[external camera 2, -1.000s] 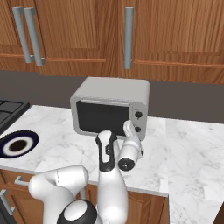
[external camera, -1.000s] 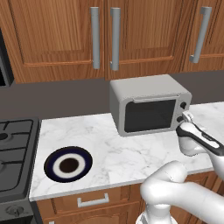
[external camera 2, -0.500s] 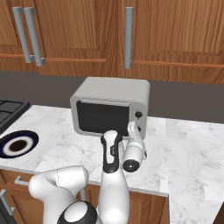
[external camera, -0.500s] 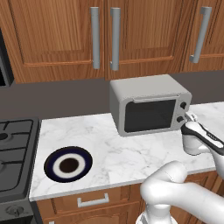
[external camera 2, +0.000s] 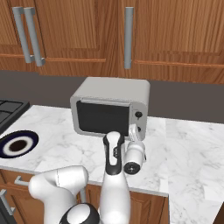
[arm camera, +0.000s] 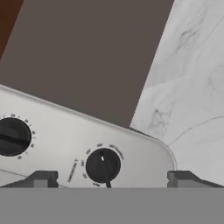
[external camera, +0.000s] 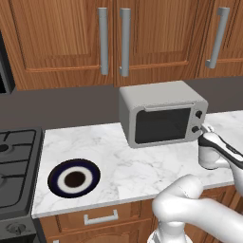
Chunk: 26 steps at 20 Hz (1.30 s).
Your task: Pull the toaster oven rack outwards. Pick up the baguette from the plate and place it on the toaster oven rack. Close the toaster oven door fully and set the temperature to the lowest setting.
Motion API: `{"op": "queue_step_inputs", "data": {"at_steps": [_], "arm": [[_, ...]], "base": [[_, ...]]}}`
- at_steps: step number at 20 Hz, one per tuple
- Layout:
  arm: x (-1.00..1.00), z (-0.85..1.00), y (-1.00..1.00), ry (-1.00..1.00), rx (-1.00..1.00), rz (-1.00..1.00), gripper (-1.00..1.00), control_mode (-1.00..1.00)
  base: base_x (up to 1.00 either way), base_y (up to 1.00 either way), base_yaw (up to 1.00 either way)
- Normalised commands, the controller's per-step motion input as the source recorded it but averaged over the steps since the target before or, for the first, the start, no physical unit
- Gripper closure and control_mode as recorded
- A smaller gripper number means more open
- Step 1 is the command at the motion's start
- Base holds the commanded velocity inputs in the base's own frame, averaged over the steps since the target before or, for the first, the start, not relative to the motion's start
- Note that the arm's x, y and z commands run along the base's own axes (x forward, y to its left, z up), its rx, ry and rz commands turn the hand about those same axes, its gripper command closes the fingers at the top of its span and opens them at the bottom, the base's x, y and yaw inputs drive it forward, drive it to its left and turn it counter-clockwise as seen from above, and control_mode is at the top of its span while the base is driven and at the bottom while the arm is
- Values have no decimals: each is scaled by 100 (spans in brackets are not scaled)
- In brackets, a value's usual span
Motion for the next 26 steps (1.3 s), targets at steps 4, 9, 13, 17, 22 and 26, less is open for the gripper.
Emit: {"op": "queue_step_inputs", "data": {"at_steps": [4,9,13,17,22,26], "arm": [[0,-8,0,0,3,1,-100,-100],[2,-4,1,0,3,9,-100,-100],[0,0,0,0,4,12,-100,-100],[4,18,0,0,2,12,-100,-100],[7,8,0,0,0,10,-100,-100],[1,2,-11,0,0,2,-100,-100]], "base": [[0,0,0],[0,0,0],[0,0,0],[0,0,0],[0,0,0],[0,0,0]]}}
